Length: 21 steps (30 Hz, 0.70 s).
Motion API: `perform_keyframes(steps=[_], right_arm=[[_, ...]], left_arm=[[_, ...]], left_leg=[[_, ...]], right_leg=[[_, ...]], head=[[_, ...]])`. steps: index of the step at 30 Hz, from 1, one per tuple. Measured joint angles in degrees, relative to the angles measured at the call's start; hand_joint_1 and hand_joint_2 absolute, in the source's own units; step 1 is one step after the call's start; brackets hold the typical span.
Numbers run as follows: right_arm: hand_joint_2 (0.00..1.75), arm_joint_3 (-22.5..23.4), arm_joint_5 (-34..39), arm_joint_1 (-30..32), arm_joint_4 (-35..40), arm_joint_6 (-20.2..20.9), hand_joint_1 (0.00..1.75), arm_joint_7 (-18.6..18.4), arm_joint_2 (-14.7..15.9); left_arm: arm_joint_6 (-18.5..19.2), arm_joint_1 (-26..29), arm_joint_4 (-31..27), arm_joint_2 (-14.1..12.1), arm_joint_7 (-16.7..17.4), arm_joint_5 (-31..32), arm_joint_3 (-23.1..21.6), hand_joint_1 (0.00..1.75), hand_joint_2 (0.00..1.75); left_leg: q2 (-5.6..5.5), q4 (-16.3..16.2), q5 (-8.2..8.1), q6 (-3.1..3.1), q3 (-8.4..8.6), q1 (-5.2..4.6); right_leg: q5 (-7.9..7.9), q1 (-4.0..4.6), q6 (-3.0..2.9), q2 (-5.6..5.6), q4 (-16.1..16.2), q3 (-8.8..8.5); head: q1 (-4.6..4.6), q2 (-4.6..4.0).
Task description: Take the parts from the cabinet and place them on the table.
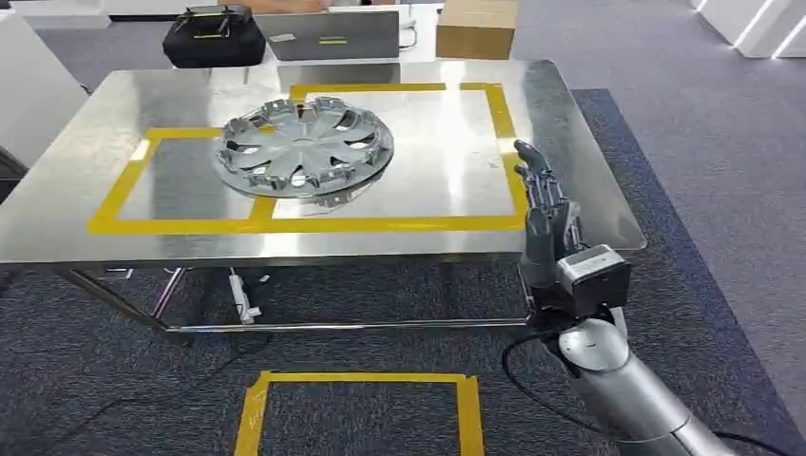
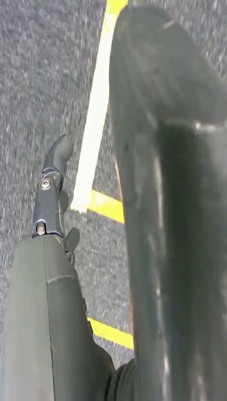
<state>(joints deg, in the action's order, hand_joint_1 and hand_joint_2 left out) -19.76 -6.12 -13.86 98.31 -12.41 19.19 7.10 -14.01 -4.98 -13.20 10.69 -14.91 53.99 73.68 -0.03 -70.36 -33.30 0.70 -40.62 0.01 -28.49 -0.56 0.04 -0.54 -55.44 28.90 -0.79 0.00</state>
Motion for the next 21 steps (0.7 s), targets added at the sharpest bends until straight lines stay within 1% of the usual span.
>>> perform_keyframes(steps=[1,2,3,4,5,6,7,8,9,10,11,12,13,14,15,16,17,18,19,20,21], right_arm=[[0.00,0.00,-0.02,0.02,-0.02,0.00,0.00,-0.02,0.00],[0.00,0.00,-0.04,0.02,-0.02,0.00,0.00,-0.04,0.00],[0.00,0.00,-0.13,0.00,-0.02,0.00,0.00,-0.11,0.00],[0.00,0.00,-0.18,0.00,-0.02,0.00,0.00,-0.13,0.00],[0.00,-0.02,-0.20,0.00,0.00,0.02,0.00,-0.15,0.00],[0.00,-0.02,-0.20,-0.02,0.00,0.02,0.00,-0.15,0.00],[0.00,0.00,-0.22,-0.03,0.02,0.02,0.00,-0.13,0.00],[0.00,0.02,-0.22,-0.07,0.02,0.02,0.00,-0.20,0.00],[0.00,-0.02,-0.22,-0.11,0.02,0.02,0.00,-0.20,0.00],[0.00,-0.04,-0.26,-0.10,0.02,0.02,0.00,-0.24,-0.02],[0.00,-0.04,-0.26,-0.03,0.02,0.00,0.00,-0.35,0.00],[0.00,0.04,-0.33,0.02,0.00,-0.02,0.00,-0.37,0.00],[0.00,0.07,-0.35,-0.04,0.00,-0.04,0.00,-0.50,0.00],[0.00,0.09,-0.37,-0.03,0.00,-0.07,0.00,-0.52,0.00],[0.00,0.09,-0.46,0.10,-0.02,-0.07,0.00,-0.72,0.00],[0.00,0.07,-0.50,0.20,-0.04,-0.07,0.00,-0.83,0.00],[0.00,-0.02,-0.52,0.24,-0.07,-0.07,0.00,-0.87,0.00],[0.00,-0.02,-0.52,0.27,-0.07,-0.07,0.00,-0.90,0.00],[0.00,0.00,-0.52,0.24,-0.09,-0.07,0.00,-0.98,0.00],[0.00,0.00,-0.55,0.19,-0.07,-0.07,0.00,-0.96,0.00],[0.00,0.00,-0.59,0.12,-0.07,-0.07,0.00,-1.05,0.00]], left_arm=[[0.00,-0.01,0.00,0.00,0.00,0.02,-0.02,0.00,0.00],[0.00,-0.01,0.02,0.00,0.00,0.02,-0.02,0.00,0.00],[0.00,-0.01,0.02,0.00,0.00,0.02,-0.02,0.00,0.00],[0.02,-0.01,0.02,0.00,0.00,0.02,-0.02,0.00,0.00],[0.00,-0.02,0.02,0.00,0.00,0.02,-0.02,0.00,0.00],[0.00,-0.09,0.02,-0.02,0.00,0.02,-0.04,0.00,0.00],[0.02,-0.21,0.00,-0.11,0.00,0.02,-0.04,0.00,0.00],[0.02,-0.24,0.02,-0.09,-0.02,0.02,-0.04,0.00,0.00],[0.02,-0.18,0.02,-0.07,-0.02,0.02,-0.04,0.00,0.00],[0.04,-0.19,0.02,-0.07,-0.02,0.02,-0.04,0.00,0.00],[0.04,-0.16,0.02,-0.04,-0.02,0.02,-0.04,0.00,0.00],[0.02,-0.26,0.02,0.00,-0.02,0.02,-0.04,0.00,0.00],[0.00,-0.33,0.02,-0.02,-0.04,0.00,-0.04,0.00,0.00],[-0.04,-0.31,0.02,-0.04,-0.04,0.02,-0.04,0.00,0.00],[-0.04,-0.30,0.02,-0.04,-0.04,0.02,-0.04,0.00,0.00],[-0.07,-0.27,0.02,0.00,-0.04,0.02,-0.04,0.00,0.00],[-0.07,-0.28,0.02,0.02,-0.04,0.02,-0.04,0.00,0.00],[-0.07,-0.28,0.02,0.02,-0.04,0.02,-0.04,0.00,0.00],[-0.07,-0.27,0.02,0.02,-0.04,0.02,-0.04,0.00,0.00],[-0.09,-0.26,0.02,0.02,-0.04,0.02,-0.04,0.00,0.00],[-0.09,-0.27,0.02,0.04,-0.04,0.02,-0.04,0.00,0.00]], left_leg=[[0.00,-4.17,-1.18,0.12,-0.60,0.03],[0.00,-5.19,-0.45,0.11,-0.17,0.03],[0.00,-4.05,1.18,-0.02,1.32,0.03],[0.00,-0.25,3.33,-0.25,4.16,0.02],[-0.01,4.38,4.65,-0.56,7.26,0.00],[-0.06,10.03,4.28,-1.03,10.72,-0.09],[-0.07,12.45,2.98,-1.28,12.40,-0.30],[-0.13,13.20,3.32,-1.39,12.29,-0.38],[-0.14,13.23,3.75,-1.60,11.95,-0.55],[-0.13,13.23,4.01,-1.90,11.66,-0.66],[-0.01,14.03,4.85,-2.48,11.07,-0.39],[0.31,14.15,5.50,-2.87,11.05,-0.16],[0.28,14.19,5.99,-3.38,10.31,-0.16],[0.29,14.08,6.50,-3.58,9.57,-0.22],[0.32,14.01,7.04,-3.64,8.76,-0.29],[0.32,13.91,7.70,-3.63,7.84,-0.34],[0.34,13.88,8.21,-3.57,7.08,-0.35],[0.36,13.81,8.78,-3.48,6.26,-0.34],[0.36,13.67,9.32,-3.34,5.45,-0.32],[0.33,13.54,9.74,-3.13,4.86,-0.27],[0.31,13.32,10.10,-2.90,4.48,-0.28]], right_leg=[[0.57,0.05,-0.01,-0.01,-0.31,1.05],[0.97,0.06,0.03,-0.04,-0.68,1.98],[1.30,0.08,0.06,-0.04,-1.12,2.92],[1.63,0.11,0.14,-0.01,-1.60,3.89],[1.89,0.15,0.22,0.03,-1.94,4.54],[2.19,0.12,0.37,0.04,-2.26,5.06],[2.47,0.37,0.67,0.05,-2.32,5.48],[3.09,0.32,1.08,0.01,-2.25,5.66],[3.54,0.21,1.37,0.00,-2.14,5.72],[4.05,0.11,1.83,0.01,-1.99,5.91],[4.33,0.31,2.32,0.09,-1.99,6.11],[2.48,0.09,2.49,0.32,-2.71,6.75],[-0.64,0.08,2.75,0.42,-5.27,8.02],[-3.71,-0.02,2.89,0.41,-9.32,9.20],[-6.26,-0.07,3.05,0.41,-13.81,10.50],[-8.00,-0.07,3.23,0.42,-18.07,11.52],[-7.80,-0.07,3.31,0.42,-19.83,11.50],[-6.07,-0.07,3.37,0.41,-19.27,10.29],[-3.49,-0.09,3.36,0.40,-16.23,7.79],[-1.37,-0.12,3.27,0.39,-11.40,4.40],[-0.64,-0.15,3.12,0.40,-6.08,0.82]], head=[[-0.04,0.00],[0.00,0.00],[-0.04,0.00],[-0.09,0.00],[-0.11,0.00],[-0.11,0.00],[-0.11,0.00],[-0.15,0.00],[-0.22,0.00],[-0.31,0.00],[-0.28,0.00],[-0.28,0.00],[-0.61,0.00],[-0.85,0.00],[-0.96,0.00],[-0.96,0.00],[-1.24,0.00],[-1.57,0.00],[-2.16,0.02],[-2.51,0.00],[-3.13,0.00]])
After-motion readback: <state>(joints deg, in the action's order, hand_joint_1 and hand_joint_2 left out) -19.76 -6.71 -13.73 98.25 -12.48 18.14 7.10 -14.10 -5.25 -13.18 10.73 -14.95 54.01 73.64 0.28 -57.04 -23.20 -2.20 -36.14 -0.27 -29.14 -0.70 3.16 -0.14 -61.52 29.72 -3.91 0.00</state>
